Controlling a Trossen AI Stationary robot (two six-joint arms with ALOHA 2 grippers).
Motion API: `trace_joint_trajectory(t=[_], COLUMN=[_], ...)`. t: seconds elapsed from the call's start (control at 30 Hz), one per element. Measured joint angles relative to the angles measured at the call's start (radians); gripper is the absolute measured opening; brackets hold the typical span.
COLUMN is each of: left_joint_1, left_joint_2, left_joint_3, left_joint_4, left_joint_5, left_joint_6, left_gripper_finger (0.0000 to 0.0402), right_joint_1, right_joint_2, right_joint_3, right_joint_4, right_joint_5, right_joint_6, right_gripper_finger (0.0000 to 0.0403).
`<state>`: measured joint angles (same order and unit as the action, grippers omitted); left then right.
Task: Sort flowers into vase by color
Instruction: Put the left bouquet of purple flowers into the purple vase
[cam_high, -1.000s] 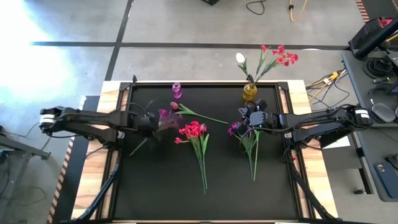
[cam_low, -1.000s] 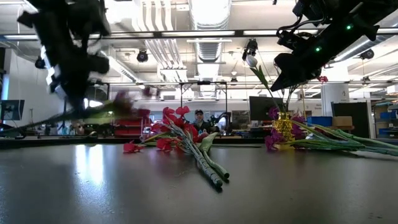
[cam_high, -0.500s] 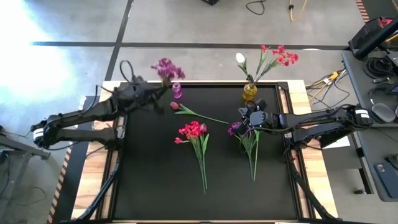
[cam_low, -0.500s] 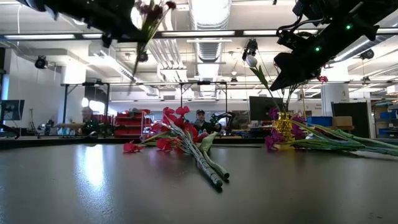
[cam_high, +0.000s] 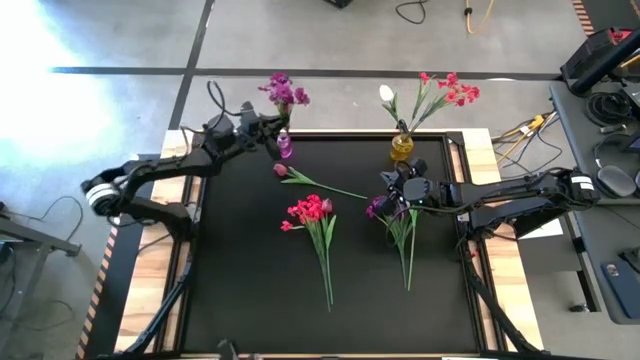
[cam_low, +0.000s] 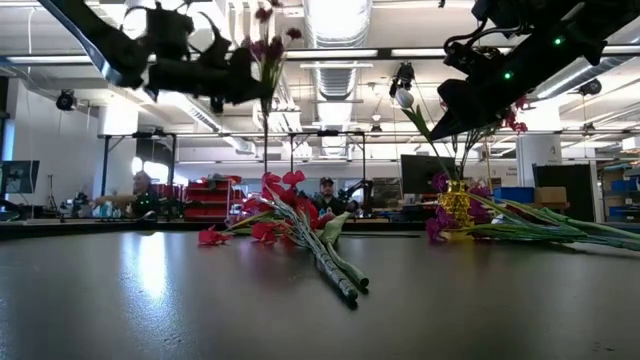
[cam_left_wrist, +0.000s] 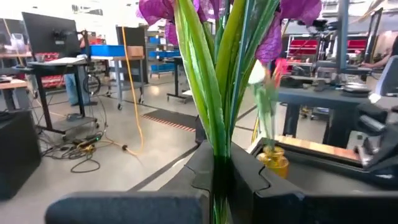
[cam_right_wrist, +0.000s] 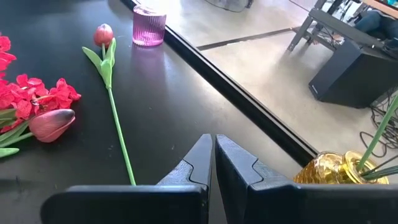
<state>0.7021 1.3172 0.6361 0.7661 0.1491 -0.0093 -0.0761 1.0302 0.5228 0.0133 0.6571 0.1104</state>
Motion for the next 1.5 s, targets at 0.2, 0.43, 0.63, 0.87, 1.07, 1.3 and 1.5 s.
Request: trace_joint_trajectory(t=[0.2, 0.43, 0.63, 0.87, 1.07, 1.3, 1.5], left_joint_1=[0.054, 0.098, 0.112, 0.112, 0.115, 0.132, 0.133], left_joint_2=[0.141, 0.179, 0.146, 0.15, 0.141, 0.215, 0.347], left_joint_3=[-0.001, -0.009, -0.016, -0.035, -0.075, -0.085, -0.073], left_joint_4=[0.156, 0.235, 0.237, 0.18, 0.235, 0.314, 0.472], left_joint_5=[0.0, -0.009, -0.009, -0.009, -0.01, -0.009, 0.026], left_joint_6=[0.0, -0.007, 0.019, 0.059, 0.099, 0.124, 0.135], left_gripper_finger=[0.0003, 0.0002, 0.0002, 0.0002, 0.0002, 0.0002, 0.0002], right_joint_1=[0.0, 0.002, 0.002, 0.002, 0.002, 0.002, 0.002], right_joint_2=[0.0, 0.0, 0.0, 0.0, 0.0, 0.0, 0.0], right_joint_3=[0.0, 0.0, 0.0, 0.0, 0.0, 0.0, 0.0], right_joint_4=[0.001, 0.0, 0.0, 0.0, 0.0, 0.004, 0.007], right_joint_5=[0.0, -0.001, -0.001, -0.001, -0.001, 0.0, -0.001], right_joint_6=[0.0, 0.002, 0.003, 0.007, 0.008, 0.009, 0.009], right_gripper_finger=[0.0012, 0.0012, 0.0012, 0.0012, 0.0012, 0.0012, 0.0012])
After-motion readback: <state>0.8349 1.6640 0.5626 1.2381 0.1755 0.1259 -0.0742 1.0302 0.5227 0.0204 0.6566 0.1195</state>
